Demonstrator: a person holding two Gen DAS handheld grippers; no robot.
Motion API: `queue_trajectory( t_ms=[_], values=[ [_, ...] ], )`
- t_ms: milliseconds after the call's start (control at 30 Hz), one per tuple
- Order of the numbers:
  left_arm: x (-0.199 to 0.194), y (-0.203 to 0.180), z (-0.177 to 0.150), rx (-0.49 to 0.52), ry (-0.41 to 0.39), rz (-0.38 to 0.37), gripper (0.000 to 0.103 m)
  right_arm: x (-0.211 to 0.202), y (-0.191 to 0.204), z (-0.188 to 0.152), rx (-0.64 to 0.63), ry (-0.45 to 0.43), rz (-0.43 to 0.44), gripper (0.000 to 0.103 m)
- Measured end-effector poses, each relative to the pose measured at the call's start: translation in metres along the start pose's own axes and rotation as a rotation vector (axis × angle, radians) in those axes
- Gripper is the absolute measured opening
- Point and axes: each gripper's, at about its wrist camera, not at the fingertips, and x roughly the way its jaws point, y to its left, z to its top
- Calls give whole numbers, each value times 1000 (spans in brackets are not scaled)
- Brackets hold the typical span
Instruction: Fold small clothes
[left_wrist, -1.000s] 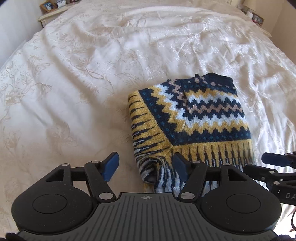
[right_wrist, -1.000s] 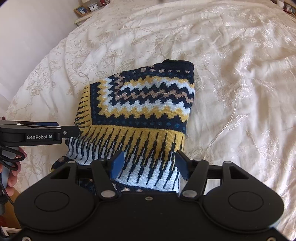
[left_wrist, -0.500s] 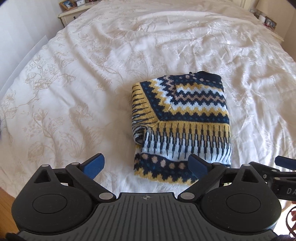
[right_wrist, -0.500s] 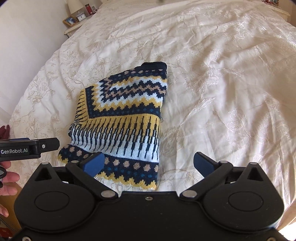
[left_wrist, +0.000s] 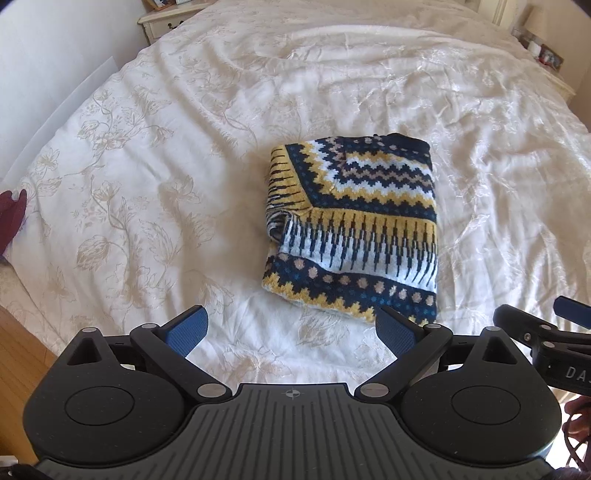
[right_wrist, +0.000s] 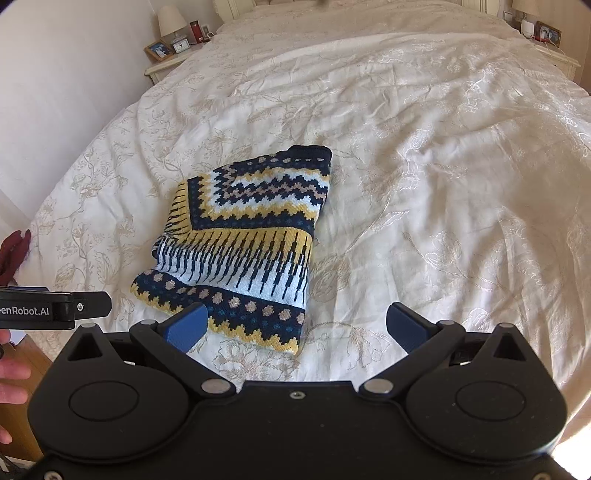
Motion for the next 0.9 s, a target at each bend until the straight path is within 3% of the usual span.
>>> queue_trajectory(
  t_ms=[567,900],
  values=[
    [-10,-15,-10,33,70,-17,98,-18,1,3,-22,-2,-46,102],
    [-17,-18,-11,45,59,-12,98,-19,2,6,-10,7,-53,102]
  ],
)
